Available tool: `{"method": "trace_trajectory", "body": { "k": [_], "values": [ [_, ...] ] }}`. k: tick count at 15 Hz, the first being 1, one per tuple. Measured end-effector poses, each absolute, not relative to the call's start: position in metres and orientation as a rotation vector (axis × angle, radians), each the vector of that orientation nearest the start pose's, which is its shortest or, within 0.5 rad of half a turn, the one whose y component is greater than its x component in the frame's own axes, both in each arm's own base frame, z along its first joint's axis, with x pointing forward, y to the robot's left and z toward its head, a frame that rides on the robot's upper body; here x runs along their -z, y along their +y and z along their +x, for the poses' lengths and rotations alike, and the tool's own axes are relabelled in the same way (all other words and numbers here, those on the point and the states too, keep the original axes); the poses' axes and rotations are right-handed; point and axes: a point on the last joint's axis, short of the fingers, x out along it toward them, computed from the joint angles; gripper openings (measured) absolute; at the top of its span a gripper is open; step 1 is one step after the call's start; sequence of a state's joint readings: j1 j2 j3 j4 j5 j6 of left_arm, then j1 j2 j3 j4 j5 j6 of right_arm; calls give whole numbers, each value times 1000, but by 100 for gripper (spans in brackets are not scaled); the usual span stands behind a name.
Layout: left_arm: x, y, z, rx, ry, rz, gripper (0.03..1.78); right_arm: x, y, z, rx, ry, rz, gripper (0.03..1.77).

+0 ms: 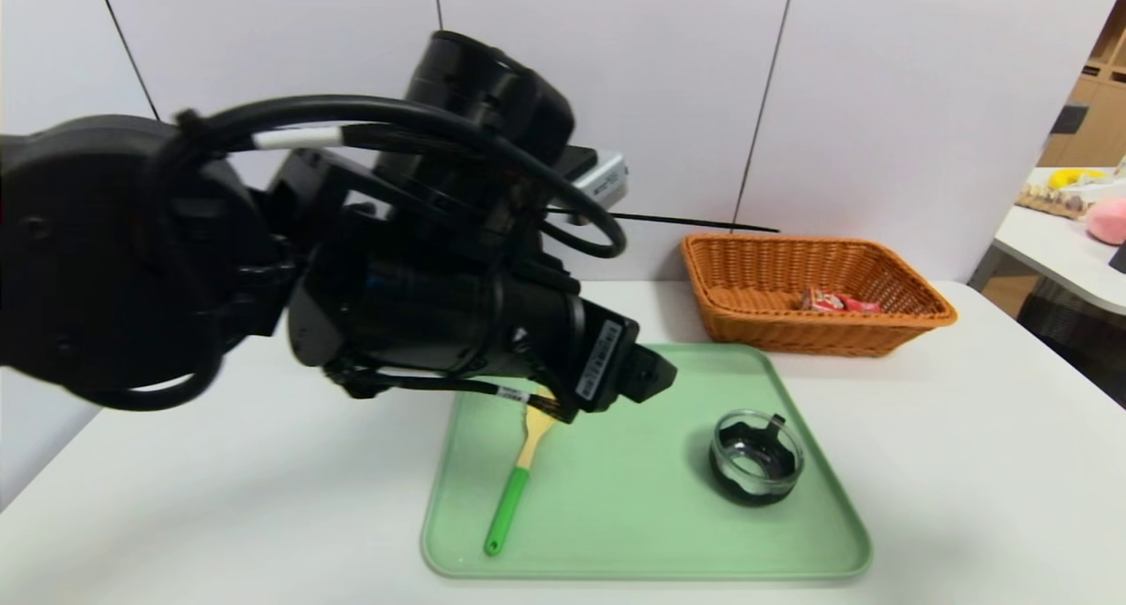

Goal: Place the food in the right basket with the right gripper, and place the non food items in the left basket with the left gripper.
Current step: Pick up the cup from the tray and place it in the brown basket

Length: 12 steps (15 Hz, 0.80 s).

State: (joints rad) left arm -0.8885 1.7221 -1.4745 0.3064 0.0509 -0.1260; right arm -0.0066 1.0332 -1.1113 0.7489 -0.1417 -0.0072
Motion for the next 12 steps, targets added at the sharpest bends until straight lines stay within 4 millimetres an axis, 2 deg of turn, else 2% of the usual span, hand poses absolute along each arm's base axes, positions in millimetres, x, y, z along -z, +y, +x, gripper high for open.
{"method": "trace_trajectory", "body": {
  "k": [5,7,12],
  "values": [
    [-256,-313,230,720,567,173,169,-282,-5,95,158,674,-51,170],
    [-242,-335,236,706,591,194,169,-282,-5,94,164,673,-50,170],
    [-203,-365,247,700,667,226,169,-281,-6,94,166,679,-50,170]
  ]
}}
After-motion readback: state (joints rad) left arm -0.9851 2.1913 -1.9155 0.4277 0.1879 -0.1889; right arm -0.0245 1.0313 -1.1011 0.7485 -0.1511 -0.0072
